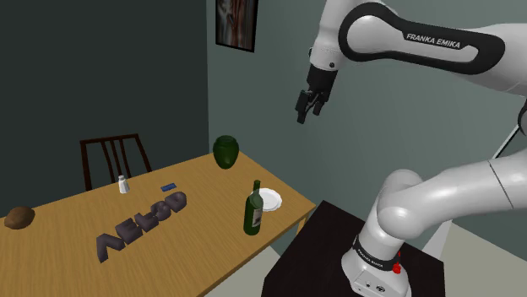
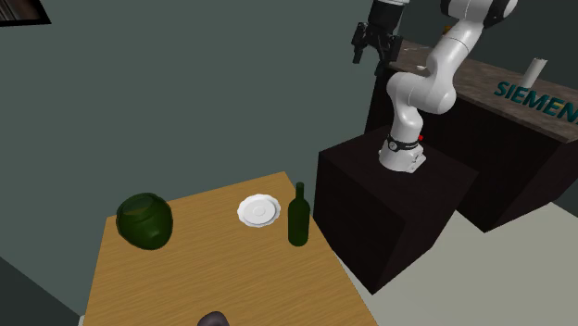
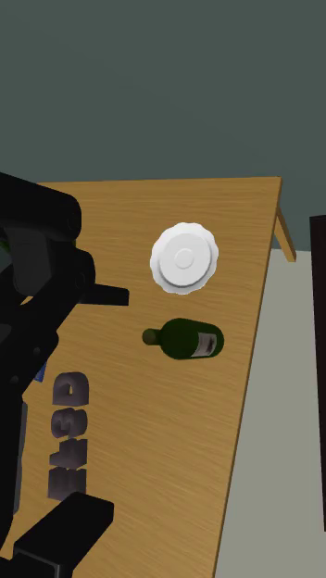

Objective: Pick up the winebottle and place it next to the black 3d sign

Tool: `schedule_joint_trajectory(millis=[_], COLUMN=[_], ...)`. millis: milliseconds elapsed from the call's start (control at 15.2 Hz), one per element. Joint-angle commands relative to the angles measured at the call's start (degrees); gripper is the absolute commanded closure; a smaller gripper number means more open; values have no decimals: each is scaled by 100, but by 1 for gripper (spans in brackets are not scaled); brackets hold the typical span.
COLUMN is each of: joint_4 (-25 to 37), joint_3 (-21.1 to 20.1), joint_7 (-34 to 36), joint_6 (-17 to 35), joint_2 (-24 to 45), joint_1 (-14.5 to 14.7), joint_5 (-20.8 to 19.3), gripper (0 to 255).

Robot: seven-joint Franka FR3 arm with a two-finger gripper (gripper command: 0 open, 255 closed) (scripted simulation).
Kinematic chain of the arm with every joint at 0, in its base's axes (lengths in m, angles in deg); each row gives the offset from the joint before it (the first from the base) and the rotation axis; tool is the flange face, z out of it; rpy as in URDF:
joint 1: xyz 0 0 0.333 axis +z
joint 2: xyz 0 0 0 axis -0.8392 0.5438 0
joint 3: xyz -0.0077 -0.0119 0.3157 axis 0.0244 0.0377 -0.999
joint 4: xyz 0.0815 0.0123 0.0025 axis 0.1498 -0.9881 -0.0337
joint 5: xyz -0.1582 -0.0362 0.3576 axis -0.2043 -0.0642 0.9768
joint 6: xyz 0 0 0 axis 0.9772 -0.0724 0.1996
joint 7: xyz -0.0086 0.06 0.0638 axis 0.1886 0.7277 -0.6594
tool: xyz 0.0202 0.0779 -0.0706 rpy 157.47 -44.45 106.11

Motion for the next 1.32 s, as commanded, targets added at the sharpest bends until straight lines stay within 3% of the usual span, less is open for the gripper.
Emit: schedule_joint_trajectory(millis=[0, 594, 1254], joint_4=[0, -1114, -1609], joint_3=[0, 266, 542], joint_7=[0, -138, -345], joint_6=[0, 1809, 3911], joint_2=[0, 714, 2351], joint_1=[0, -38, -65], joint_5=[0, -30, -1], gripper=[0, 0, 0])
